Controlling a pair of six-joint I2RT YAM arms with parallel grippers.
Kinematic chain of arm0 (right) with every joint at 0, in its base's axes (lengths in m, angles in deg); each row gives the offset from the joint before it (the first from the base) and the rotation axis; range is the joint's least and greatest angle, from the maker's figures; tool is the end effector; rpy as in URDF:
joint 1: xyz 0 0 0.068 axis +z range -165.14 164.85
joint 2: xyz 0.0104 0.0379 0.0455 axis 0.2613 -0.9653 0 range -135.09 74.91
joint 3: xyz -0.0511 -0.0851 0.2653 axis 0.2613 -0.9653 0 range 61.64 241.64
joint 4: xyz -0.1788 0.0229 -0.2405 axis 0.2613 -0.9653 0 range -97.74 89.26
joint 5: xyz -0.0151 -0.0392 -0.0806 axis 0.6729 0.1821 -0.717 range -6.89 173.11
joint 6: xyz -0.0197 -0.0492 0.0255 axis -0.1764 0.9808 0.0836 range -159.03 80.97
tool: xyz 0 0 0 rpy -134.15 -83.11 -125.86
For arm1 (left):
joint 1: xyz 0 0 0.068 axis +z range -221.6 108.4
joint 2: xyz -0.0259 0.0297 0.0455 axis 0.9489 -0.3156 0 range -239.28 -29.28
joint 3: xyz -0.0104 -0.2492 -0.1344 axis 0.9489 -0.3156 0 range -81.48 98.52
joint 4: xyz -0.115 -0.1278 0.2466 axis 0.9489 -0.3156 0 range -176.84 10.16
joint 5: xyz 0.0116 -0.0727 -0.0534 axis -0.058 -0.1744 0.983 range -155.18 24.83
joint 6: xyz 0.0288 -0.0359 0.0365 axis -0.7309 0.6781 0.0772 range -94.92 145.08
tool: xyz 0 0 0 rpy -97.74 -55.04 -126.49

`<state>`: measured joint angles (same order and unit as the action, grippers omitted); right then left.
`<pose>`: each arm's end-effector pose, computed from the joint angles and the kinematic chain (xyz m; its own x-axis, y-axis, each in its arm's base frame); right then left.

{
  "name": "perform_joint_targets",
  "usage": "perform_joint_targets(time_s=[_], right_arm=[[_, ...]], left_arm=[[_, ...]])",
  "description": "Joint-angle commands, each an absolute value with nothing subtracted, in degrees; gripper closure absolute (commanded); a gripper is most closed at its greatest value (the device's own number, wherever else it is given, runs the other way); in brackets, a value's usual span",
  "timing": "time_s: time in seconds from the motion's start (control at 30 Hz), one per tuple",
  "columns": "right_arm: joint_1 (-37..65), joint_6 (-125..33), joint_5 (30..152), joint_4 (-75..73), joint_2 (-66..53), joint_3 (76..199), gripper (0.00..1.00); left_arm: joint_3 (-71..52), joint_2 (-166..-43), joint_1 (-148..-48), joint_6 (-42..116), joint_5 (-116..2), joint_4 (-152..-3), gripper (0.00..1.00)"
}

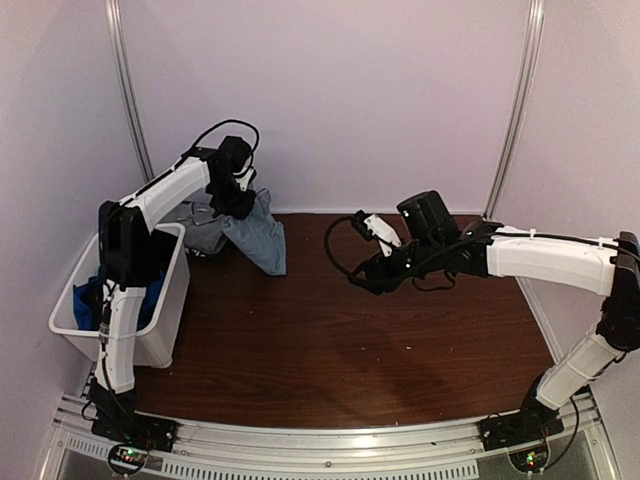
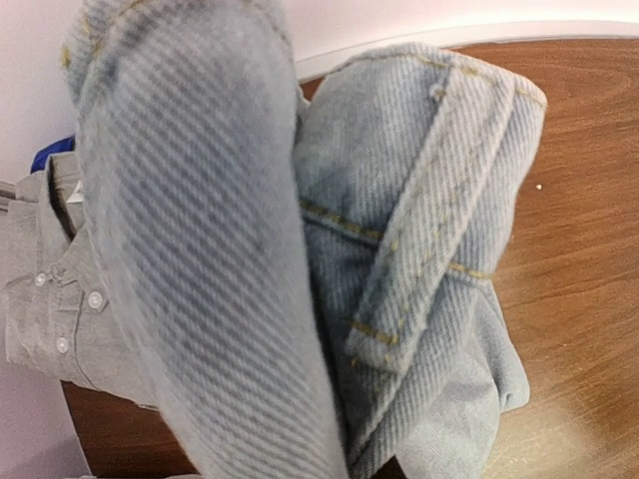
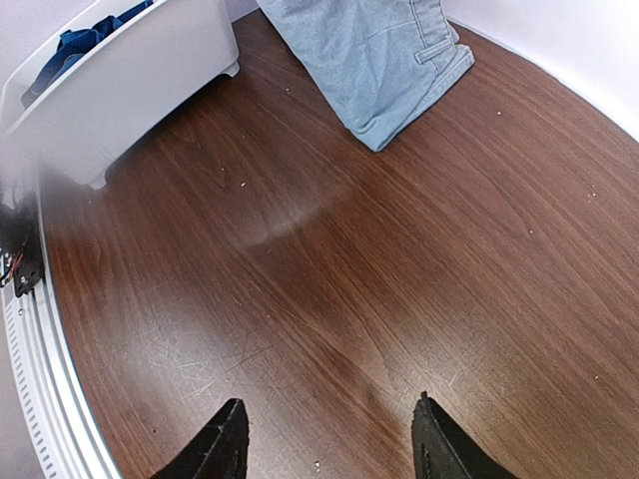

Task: Fold and stack the mixed laundry pile
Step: Place the square-folded shorts at the corner of the board.

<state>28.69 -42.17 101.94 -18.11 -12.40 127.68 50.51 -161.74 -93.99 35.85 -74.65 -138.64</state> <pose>0.2682 0.2765 0.2686 -0.4956 -0.4039 -0.7689 -0.8114 0.5311 0.2440 0.5128 -0.2037 0.2741 -0.8365 0.1453 -0.5284 0.1442 0.9886 0.0436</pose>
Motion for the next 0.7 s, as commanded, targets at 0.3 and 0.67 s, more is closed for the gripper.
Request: perform_joint_targets(time_s=[0.3, 0.67], right_arm=[[28.29, -43.69, 101.35, -20.46, -12.2, 129.01, 0.45], [28.36, -44.22, 101.12, -20.96, -12.99, 128.96, 0.45]], left_arm=[[59.02, -162.15, -87.61, 30.98, -73.87, -132.38, 1.0], [61.0, -160.82, -85.34, 31.74, -67.57, -130.6, 1.0]])
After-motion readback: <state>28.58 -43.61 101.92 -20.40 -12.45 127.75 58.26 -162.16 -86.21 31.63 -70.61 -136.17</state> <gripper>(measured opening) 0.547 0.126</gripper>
